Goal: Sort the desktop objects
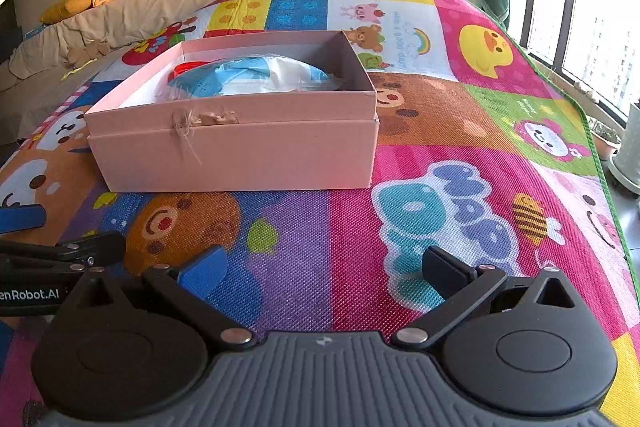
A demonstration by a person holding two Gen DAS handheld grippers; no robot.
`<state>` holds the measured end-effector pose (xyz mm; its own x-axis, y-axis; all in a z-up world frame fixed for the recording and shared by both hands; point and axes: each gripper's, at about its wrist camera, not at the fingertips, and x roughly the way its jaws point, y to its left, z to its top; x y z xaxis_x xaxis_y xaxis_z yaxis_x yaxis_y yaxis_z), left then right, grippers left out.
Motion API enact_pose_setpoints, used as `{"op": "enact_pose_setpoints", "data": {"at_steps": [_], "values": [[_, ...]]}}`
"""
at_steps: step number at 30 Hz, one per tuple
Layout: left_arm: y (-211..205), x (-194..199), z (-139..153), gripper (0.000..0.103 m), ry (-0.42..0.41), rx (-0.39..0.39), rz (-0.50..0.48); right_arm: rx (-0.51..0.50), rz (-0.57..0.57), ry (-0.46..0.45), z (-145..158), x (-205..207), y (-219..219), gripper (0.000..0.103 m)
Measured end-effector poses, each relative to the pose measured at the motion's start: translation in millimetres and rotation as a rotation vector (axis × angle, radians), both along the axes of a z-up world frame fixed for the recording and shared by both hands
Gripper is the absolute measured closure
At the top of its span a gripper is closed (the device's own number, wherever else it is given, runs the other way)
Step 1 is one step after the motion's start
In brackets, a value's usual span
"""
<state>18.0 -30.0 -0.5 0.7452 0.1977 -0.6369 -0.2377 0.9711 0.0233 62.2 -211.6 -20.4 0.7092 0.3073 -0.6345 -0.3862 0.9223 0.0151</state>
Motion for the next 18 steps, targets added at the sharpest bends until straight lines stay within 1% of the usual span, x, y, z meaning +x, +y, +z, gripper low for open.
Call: {"op": "enact_pose_setpoints", "data": {"at_steps": [18], "values": [[0.3, 0.2, 0.0, 0.0, 0.0, -0.001, 0.0, 0.0, 0.0, 0.0, -0.3, -0.2, 0.0, 0.0]]}}
